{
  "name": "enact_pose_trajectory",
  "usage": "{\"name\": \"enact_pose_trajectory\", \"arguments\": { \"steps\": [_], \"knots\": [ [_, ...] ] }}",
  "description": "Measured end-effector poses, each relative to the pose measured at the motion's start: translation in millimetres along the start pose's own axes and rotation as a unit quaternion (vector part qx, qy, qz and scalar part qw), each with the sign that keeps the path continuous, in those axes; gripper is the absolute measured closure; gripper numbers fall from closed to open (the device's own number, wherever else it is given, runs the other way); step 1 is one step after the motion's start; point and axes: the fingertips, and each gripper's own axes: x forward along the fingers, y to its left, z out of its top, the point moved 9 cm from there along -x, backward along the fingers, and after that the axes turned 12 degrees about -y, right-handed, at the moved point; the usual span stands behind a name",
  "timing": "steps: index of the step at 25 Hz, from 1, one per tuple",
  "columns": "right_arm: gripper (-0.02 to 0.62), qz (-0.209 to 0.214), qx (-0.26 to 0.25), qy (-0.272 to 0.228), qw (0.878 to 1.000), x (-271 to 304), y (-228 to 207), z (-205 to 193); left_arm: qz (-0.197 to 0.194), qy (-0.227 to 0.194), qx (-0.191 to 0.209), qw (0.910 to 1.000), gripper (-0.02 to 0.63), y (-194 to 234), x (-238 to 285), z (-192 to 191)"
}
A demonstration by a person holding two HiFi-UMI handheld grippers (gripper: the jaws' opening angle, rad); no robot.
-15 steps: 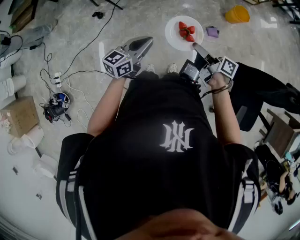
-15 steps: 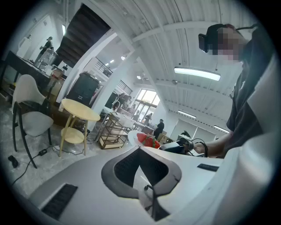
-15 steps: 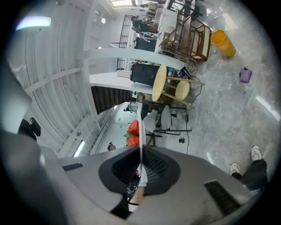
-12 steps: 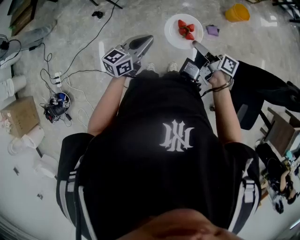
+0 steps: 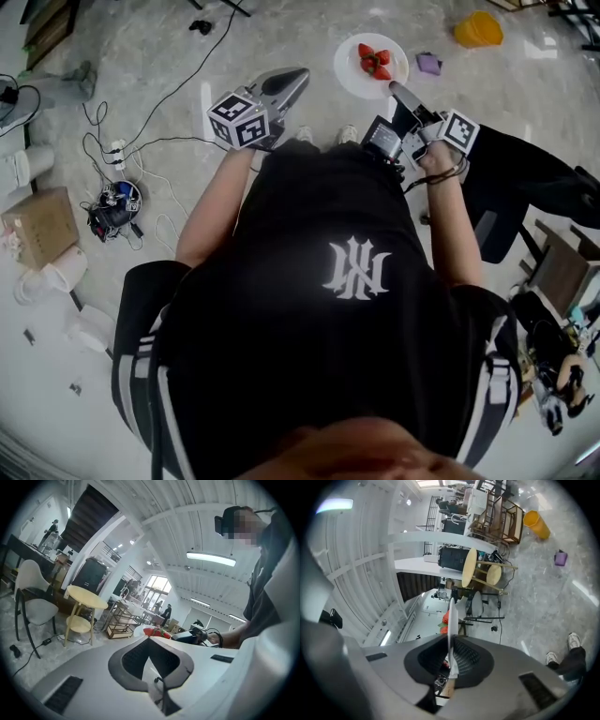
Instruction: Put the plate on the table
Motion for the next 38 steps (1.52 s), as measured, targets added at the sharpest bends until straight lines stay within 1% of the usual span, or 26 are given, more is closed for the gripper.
{"name": "enact_pose_trajectory", "arguments": {
  "steps": [4, 9, 14, 19, 27, 38],
  "knots": [
    [0.58, 0.016, 0.005, 0.013, 1.0, 2.9, 4.5, -1.4, 0.005, 0.002, -0.008, 1.0, 0.604, -1.2, 2.5, 0.1],
    [0.58, 0.026, 0.014, 0.016, 0.999, 5.2, 5.7, -5.5, -0.002, 0.007, -0.006, 1.0, 0.604, -2.8, 2.7, -2.1],
    [0.58, 0.027, 0.026, 0.011, 0.999, 8.5, 4.1, 1.7, 0.0, 0.01, -0.005, 0.9999, 0.604, -0.1, 8.7, 0.1],
    [0.58, 0.022, 0.036, 0.014, 0.999, 10.0, -2.1, 23.6, 0.011, 0.017, -0.008, 0.9998, 0.604, 5.3, 29.1, -2.7],
    [0.58, 0.02, 0.041, 0.017, 0.999, 8.6, -5.1, 24.6, 0.024, 0.017, -0.007, 0.9995, 0.604, 7.7, 26.0, -6.0],
    [0.58, 0.014, 0.054, 0.013, 0.998, 6.7, -14.0, 42.2, 0.042, 0.014, -0.004, 0.999, 0.604, 7.8, 39.2, -9.3]
  ]
}}
